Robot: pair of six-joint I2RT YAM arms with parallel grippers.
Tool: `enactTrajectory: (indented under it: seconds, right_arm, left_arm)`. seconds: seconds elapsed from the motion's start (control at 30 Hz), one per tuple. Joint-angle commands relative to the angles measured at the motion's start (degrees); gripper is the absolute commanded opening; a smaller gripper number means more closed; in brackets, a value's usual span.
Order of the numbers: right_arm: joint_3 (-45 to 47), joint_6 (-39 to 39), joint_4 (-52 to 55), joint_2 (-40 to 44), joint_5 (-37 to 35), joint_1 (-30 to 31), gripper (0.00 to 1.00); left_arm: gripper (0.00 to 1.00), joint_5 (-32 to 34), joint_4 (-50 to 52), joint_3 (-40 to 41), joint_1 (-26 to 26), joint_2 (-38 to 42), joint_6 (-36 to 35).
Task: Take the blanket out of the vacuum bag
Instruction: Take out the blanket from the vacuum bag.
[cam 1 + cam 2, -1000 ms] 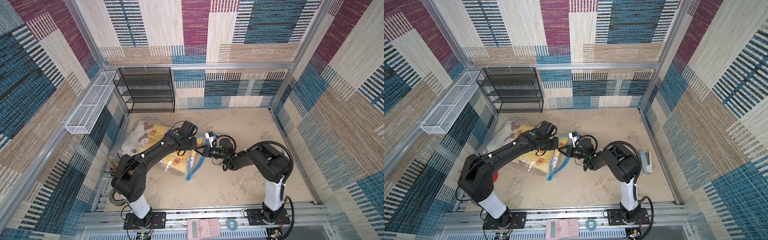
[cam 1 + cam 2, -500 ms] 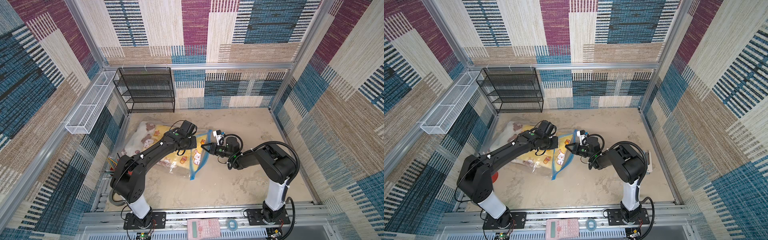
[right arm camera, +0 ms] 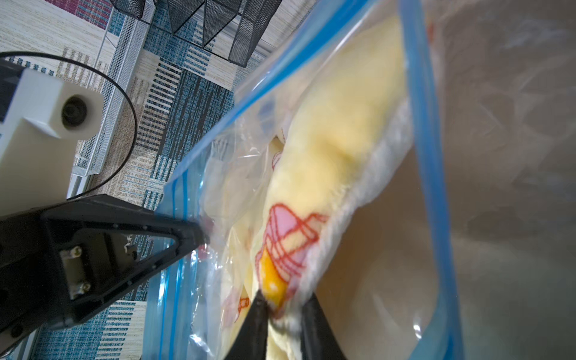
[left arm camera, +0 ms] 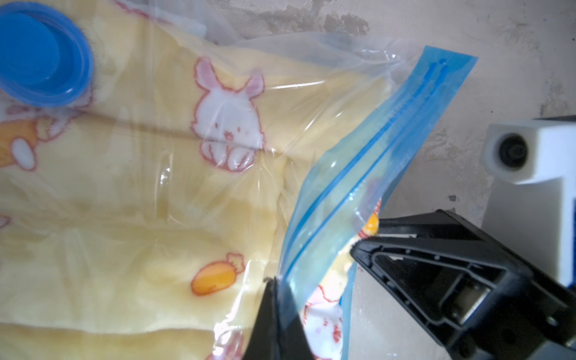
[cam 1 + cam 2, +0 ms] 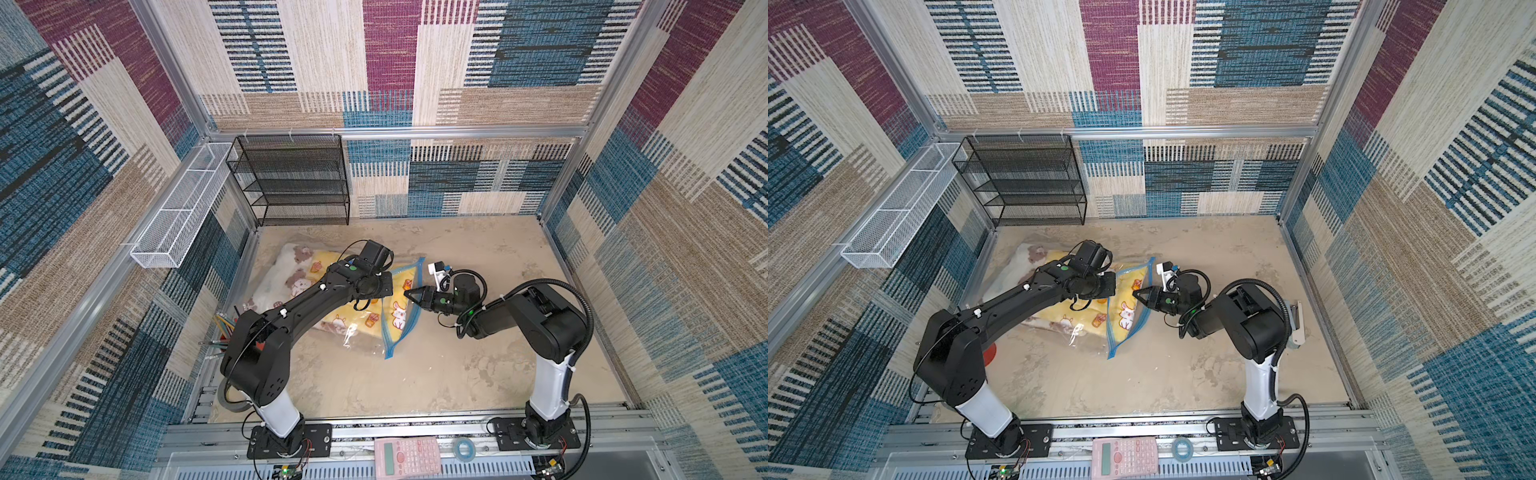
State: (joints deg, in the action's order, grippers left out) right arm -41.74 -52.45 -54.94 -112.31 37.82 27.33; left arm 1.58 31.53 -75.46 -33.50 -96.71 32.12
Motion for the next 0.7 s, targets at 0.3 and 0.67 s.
enactTrajectory:
  seconds: [0.3, 0.67]
  right_arm:
    - [-1.89, -2.42, -0.86, -4.32, 0.3, 2.55, 0.57]
    - [-6.59, 5.7, 9.37, -5.49, -8.59, 2.77, 0.66]
  left_arm:
    - [0.0, 0.78, 0.13, 0.3, 0.19, 0.76, -0.96]
    - [0.0, -0.07, 0.03, 0.3, 0.19, 0.96, -0.8]
